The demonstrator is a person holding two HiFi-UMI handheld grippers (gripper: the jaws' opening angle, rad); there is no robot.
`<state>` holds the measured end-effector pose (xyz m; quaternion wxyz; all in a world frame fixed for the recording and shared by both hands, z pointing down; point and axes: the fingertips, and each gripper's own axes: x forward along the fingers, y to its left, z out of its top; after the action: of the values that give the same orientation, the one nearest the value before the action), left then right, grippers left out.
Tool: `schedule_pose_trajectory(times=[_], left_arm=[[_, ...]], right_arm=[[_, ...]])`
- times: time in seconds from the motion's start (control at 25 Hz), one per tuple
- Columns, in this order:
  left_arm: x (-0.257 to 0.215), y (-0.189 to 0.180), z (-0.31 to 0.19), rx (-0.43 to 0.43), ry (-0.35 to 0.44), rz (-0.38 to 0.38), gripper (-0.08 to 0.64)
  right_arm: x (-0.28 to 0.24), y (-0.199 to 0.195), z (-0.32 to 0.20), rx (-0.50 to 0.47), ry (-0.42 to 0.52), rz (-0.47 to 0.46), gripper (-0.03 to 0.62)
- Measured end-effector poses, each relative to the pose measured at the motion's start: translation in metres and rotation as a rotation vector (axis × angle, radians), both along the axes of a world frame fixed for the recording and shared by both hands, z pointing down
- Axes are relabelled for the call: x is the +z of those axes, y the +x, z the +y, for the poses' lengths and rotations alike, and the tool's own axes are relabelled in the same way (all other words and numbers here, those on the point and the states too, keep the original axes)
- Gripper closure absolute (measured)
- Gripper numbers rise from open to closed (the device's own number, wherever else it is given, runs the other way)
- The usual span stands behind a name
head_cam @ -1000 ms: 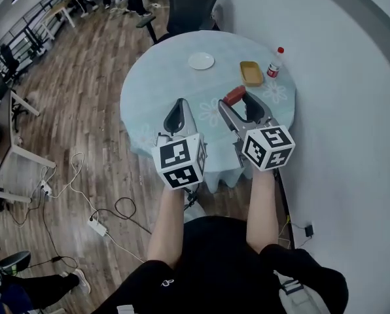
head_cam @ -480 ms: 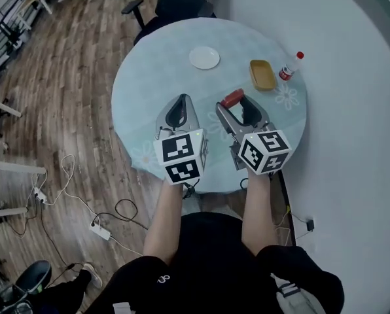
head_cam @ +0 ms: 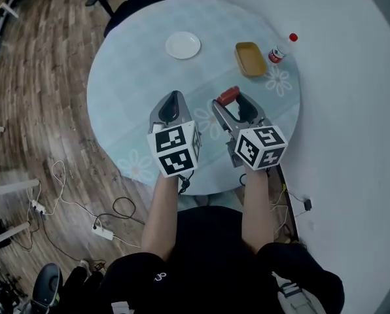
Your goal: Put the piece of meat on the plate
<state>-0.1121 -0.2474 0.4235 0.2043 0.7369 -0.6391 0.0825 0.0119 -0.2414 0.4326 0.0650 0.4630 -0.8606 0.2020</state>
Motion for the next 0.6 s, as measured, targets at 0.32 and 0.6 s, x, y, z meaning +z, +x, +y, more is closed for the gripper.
schedule_pose_trajectory(times=[0.32, 0.6], left_arm=[[0.016, 0.000, -0.032, -0.018, -0.047, -0.044, 0.561], [0.071, -0.047, -0.039, -0.105, -0.188, -0.076, 0.561]], right_arm=[[0.021, -0.004, -0.055, -0.039, -0.050, -0.009, 0.287], [0.114, -0.054, -0.096, -0.101, -0.240, 0.006, 0.287]])
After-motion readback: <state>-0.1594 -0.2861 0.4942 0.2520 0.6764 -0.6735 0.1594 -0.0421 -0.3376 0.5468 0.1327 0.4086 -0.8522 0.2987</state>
